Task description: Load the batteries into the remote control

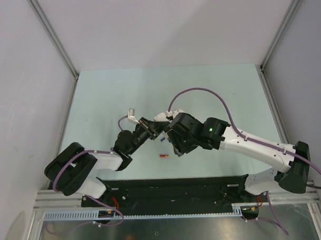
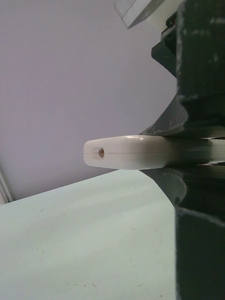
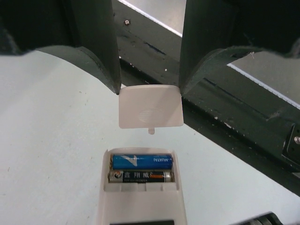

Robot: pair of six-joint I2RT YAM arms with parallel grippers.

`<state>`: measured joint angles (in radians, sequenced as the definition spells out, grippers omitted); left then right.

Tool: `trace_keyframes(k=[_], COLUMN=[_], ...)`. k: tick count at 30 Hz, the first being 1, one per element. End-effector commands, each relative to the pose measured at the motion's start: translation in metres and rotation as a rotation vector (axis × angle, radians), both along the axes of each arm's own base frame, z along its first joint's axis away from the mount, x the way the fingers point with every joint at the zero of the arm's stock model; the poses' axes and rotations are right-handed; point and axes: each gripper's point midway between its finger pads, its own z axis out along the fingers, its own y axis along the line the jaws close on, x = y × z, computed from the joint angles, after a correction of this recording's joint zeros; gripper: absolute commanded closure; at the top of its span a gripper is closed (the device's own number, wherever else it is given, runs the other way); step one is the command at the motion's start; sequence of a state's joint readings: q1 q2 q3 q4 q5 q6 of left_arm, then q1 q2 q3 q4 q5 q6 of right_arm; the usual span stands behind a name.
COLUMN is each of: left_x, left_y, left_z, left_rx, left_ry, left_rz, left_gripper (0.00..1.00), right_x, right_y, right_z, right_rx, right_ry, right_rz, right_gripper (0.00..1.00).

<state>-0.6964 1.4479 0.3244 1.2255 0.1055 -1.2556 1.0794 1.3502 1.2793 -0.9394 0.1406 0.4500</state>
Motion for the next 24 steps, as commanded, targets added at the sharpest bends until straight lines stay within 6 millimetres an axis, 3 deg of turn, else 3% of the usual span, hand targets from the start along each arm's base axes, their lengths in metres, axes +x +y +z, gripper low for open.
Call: trace_keyframes(k=[1,7,24], left_x=[0.005,0.005,-0.001], left_y=[0.002,0.002,-0.004], left_z=[0.011,0.000,0.005], left_rx=[-0.004,0.049,0.053], left_ry=[-0.034,0.005,-0.001], left_rz=[0.036,0.047,0.029], left_gripper=[1.00,1.00,1.00], right_x=[0.012,0.021,0.025], right_y=[0.008,0.007,0.019], right_z=[0.021,0.014,0.008], right_rx=[0.011,-0.057,-0.044], right_ry=[-0.067,-0.088,-0.081], right_rz=[-0.012,-0.038,-0.038], right_gripper=[1.00,1.00,1.00])
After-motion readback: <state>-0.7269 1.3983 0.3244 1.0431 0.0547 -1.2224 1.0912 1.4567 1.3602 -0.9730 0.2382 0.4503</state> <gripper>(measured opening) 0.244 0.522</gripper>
